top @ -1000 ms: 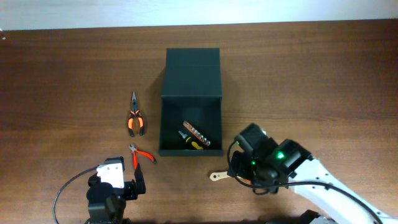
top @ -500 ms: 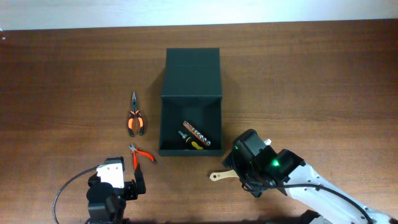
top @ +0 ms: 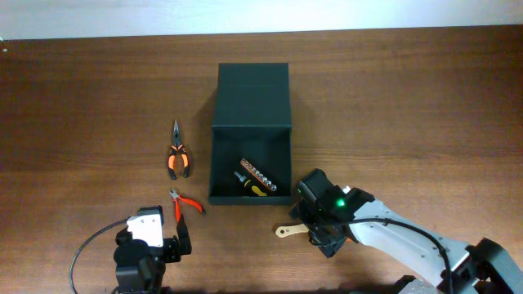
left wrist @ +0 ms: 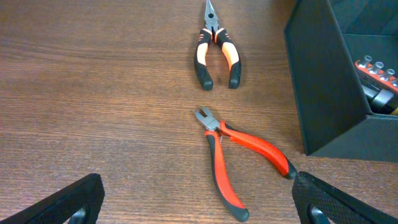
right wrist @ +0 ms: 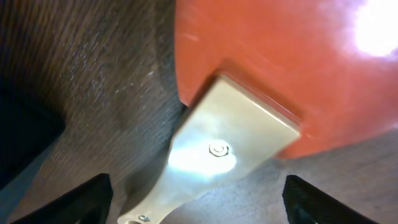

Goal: Pack container
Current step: 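Grasp the scraper by its wooden handle with the right gripper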

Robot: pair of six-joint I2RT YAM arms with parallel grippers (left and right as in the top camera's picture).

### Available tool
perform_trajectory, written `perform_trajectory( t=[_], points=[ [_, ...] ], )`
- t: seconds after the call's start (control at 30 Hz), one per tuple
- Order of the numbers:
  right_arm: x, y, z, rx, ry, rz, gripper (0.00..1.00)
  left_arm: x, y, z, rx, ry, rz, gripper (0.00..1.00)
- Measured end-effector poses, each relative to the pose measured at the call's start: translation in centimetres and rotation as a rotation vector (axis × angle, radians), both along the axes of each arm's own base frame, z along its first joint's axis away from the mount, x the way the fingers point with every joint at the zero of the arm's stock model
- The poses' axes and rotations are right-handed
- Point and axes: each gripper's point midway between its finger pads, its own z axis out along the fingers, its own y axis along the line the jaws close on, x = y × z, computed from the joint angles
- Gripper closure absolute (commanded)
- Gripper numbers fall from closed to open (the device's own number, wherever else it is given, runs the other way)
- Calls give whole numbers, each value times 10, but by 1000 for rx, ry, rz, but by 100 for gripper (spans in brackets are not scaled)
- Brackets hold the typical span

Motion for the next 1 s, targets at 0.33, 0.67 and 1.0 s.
perform_trajectory(
  t=[0.33, 0.67, 1.0],
  points=[
    [2, -2, -4, -16, 0, -10, 54, 0, 0, 0, 0, 0, 0, 1],
    [-1, -20, -7, -107, -3, -19, 64, 0, 0, 0, 0, 0, 0, 1],
    [2, -22, -5, -124, -23, -17, 89, 0, 0, 0, 0, 0, 0, 1]
  ],
)
